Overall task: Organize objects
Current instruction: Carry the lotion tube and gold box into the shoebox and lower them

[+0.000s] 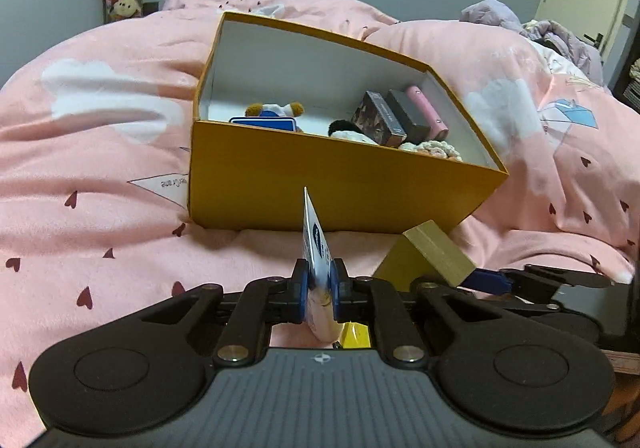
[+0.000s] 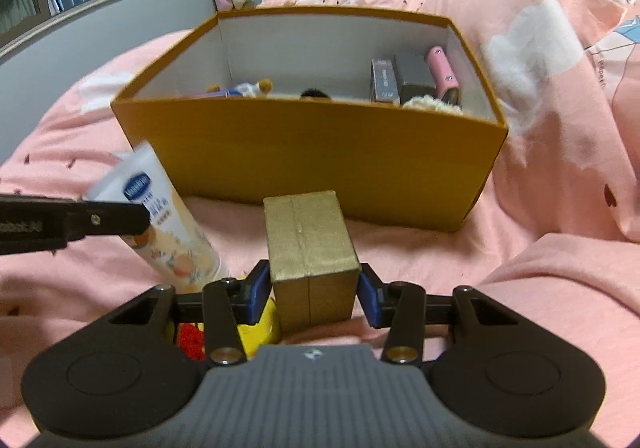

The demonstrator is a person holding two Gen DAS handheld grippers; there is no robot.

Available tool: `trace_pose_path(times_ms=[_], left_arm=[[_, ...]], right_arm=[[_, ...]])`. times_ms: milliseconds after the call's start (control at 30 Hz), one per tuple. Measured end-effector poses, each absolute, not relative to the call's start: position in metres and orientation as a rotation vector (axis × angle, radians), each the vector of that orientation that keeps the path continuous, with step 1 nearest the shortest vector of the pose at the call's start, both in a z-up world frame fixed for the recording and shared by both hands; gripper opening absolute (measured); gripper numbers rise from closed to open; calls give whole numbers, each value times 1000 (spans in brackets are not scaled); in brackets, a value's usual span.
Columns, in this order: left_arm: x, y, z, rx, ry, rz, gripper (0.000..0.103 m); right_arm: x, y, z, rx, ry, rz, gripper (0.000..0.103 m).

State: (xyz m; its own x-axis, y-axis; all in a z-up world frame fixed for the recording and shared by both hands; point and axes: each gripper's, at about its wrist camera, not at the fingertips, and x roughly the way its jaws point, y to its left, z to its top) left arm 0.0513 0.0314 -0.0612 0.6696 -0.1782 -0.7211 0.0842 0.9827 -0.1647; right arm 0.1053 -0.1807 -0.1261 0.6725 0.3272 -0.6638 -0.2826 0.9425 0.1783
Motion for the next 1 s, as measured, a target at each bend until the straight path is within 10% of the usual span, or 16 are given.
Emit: trace_pose_path(times_ms=[1000], left_arm=[[204,27,33,-147,642,-203,11]], right_arm=[[288,-175,-55,116,642,273,47]])
